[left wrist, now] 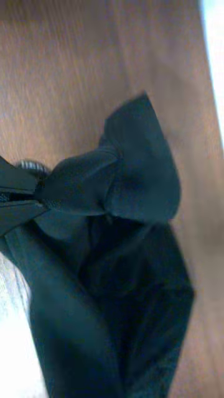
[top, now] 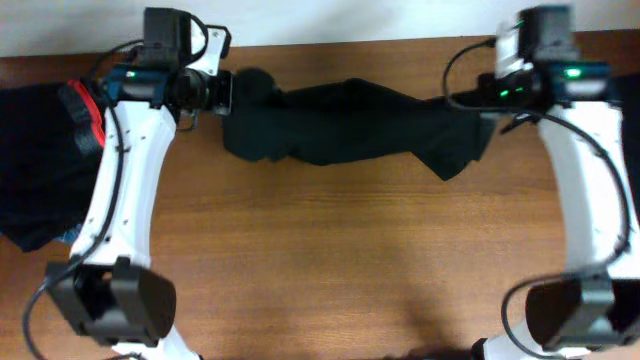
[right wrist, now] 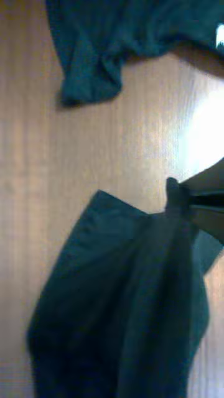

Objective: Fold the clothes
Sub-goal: 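Lift the black shirt with both grippers and stretch it between them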

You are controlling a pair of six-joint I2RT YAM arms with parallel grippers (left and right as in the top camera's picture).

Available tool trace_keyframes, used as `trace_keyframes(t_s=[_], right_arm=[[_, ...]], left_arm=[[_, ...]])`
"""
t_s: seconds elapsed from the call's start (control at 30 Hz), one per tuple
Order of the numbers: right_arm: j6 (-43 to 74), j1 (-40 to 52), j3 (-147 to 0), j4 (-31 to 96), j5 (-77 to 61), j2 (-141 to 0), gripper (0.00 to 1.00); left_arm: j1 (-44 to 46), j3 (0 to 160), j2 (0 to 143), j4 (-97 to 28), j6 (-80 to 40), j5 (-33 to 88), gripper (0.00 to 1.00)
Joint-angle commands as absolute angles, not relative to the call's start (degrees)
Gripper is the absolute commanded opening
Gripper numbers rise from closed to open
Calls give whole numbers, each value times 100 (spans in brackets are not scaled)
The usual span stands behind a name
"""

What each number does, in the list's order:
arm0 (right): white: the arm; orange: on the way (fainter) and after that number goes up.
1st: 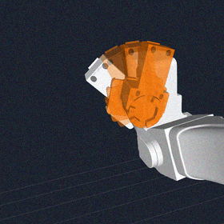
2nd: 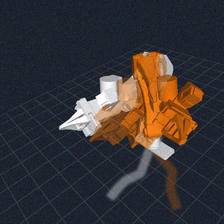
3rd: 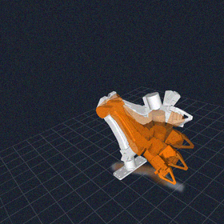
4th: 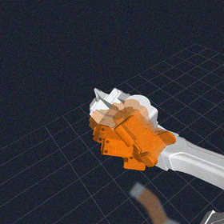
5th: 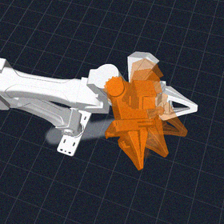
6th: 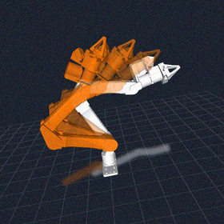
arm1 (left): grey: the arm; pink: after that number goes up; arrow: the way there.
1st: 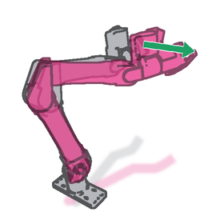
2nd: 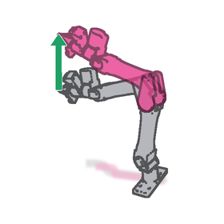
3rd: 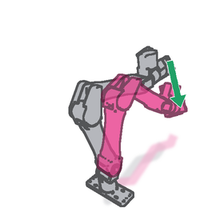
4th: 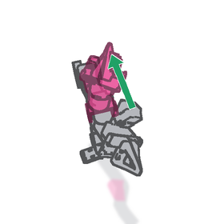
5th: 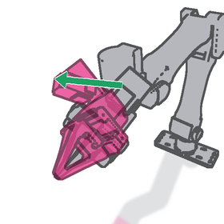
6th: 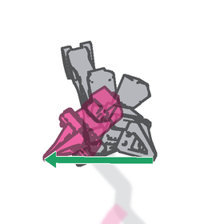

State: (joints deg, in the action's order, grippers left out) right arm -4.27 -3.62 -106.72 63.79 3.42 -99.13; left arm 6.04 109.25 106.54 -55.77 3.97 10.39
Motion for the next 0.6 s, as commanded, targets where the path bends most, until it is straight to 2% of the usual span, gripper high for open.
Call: trace_keyframes(t_s=[0.0,0.57], right_arm=[[-412,-427,-11061,6676,351,-9935,4],[-423,-425,-11367,7116,303,-9852,4]], left_arm=[[624,11115,10197,-5588,373,867,0],[624,11118,10020,-5629,373,849,0]])
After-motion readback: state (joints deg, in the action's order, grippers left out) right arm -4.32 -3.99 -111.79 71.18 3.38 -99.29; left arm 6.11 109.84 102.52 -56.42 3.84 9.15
